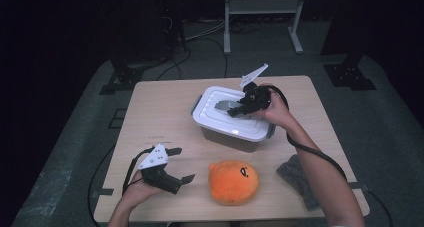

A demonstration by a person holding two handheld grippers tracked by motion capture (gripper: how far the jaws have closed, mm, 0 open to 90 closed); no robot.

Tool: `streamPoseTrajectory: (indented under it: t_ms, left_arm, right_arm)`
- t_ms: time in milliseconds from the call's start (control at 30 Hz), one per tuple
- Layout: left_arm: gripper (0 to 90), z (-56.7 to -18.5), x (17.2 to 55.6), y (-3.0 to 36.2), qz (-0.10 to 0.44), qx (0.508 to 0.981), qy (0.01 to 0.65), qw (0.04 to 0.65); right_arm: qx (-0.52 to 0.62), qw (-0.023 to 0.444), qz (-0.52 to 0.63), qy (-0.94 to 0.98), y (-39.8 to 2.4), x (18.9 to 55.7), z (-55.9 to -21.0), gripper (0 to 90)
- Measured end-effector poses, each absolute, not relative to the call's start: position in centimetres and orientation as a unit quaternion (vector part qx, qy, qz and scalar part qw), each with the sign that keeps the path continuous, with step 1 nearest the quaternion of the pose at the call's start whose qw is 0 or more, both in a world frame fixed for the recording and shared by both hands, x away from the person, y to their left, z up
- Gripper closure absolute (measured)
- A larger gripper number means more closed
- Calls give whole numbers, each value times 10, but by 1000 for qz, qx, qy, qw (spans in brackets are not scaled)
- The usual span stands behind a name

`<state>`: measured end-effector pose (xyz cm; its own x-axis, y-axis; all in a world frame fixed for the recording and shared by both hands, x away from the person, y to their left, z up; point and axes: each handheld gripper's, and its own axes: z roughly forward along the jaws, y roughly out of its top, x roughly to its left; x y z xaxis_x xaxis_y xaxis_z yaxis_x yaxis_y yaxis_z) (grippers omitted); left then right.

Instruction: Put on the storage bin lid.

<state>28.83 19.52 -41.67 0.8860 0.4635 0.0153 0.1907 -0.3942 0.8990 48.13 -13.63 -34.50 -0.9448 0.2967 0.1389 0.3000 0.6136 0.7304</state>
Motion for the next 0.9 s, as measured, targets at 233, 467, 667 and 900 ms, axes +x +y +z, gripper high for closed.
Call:
streamPoseTrajectory:
  t_ms: [233,467,667,900]
  left_arm:
    - [28,-417,289,198,135,823,202,514]
    - [28,-418,289,196,132,823,204,513]
    - [28,-418,289,198,134,825,202,510]
    - [28,-420,290,198,133,825,203,511]
  right_arm:
    - [-157,8,-405,-901,-130,476,-345,671]
    - [-140,13,-402,-905,-120,471,-344,671]
    - [-135,17,-402,-906,-114,470,-344,671]
    - [-134,16,-405,-904,-113,469,-345,669]
